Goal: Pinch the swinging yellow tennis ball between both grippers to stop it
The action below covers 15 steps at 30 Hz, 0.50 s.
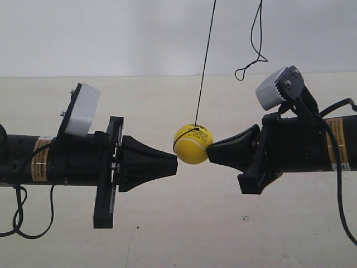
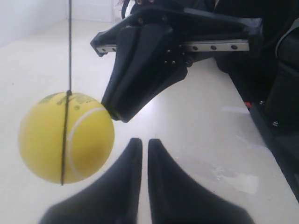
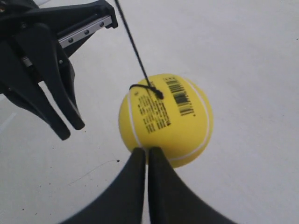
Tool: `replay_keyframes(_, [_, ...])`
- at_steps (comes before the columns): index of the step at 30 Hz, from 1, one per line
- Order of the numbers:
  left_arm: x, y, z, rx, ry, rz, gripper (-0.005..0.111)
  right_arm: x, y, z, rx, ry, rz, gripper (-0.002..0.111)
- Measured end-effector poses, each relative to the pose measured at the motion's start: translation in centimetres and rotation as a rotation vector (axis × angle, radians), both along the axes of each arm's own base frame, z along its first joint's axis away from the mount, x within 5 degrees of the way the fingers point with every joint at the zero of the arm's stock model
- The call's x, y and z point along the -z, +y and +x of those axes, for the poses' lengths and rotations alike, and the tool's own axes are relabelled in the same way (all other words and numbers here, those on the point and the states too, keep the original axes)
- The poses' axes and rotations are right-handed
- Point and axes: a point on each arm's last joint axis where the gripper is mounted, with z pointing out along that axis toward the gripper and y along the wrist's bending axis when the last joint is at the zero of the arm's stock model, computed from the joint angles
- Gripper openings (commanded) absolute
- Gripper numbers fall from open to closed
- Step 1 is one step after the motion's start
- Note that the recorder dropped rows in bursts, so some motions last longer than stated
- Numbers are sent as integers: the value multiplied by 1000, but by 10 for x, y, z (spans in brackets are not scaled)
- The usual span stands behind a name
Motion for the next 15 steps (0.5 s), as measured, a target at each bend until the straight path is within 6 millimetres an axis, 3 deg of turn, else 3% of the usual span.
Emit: replay_keyframes(15, [0,0,0,0,0,0,5,0,0,0,-1,-5,-3,0])
